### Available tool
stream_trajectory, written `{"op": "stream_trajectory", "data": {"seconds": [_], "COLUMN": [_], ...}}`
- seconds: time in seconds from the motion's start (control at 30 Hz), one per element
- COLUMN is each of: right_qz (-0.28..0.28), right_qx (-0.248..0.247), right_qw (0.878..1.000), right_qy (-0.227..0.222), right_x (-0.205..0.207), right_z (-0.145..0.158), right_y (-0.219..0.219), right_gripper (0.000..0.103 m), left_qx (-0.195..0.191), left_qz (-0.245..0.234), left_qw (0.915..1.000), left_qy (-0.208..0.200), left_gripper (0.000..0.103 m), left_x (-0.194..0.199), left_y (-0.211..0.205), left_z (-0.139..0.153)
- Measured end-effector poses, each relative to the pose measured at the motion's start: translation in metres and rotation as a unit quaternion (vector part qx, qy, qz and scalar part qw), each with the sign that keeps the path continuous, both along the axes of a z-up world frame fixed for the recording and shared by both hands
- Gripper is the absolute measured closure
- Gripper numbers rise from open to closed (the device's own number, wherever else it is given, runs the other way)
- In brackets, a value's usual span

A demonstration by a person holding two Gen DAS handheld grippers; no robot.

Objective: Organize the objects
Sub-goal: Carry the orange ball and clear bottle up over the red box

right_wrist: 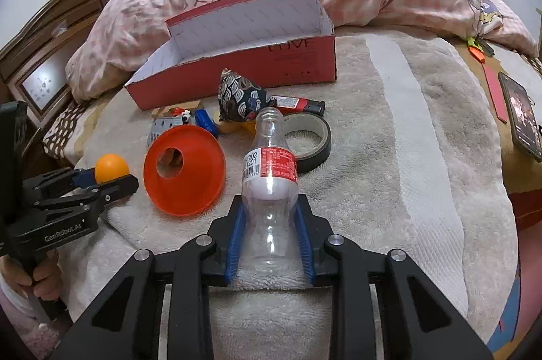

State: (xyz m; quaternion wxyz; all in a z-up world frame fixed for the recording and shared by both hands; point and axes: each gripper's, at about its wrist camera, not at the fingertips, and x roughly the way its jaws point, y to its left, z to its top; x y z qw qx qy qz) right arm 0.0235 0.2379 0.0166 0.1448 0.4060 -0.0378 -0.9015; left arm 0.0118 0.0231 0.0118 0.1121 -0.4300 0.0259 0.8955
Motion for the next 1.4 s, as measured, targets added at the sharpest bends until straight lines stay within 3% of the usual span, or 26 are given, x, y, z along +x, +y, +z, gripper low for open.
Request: {"op": "stream_trajectory", "data": {"seconds": [0.93, 1.4], "right_qz": [0.023, 0.035], "right_qx": [-0.037, -0.048], "right_qw": [0.999, 0.997], "right_qy": [0.031, 0.044], "right_x": [0.018, 0.020], "right_z": [0.017, 0.031], "right_y": [-0.005, -0.009], "right_gripper": [0.073, 0.073], "left_qx": [0.020, 0.027], "left_qz": [-0.005, -0.002], "left_qw": [0.9997, 0.9995], "left_qy": [0.014, 0.016], "left_gripper": [0.064, 0.064], "left_x": [0.007, -0.007], "left_y": [-0.002, 0.001], "left_z": [0.015, 0.033]}}
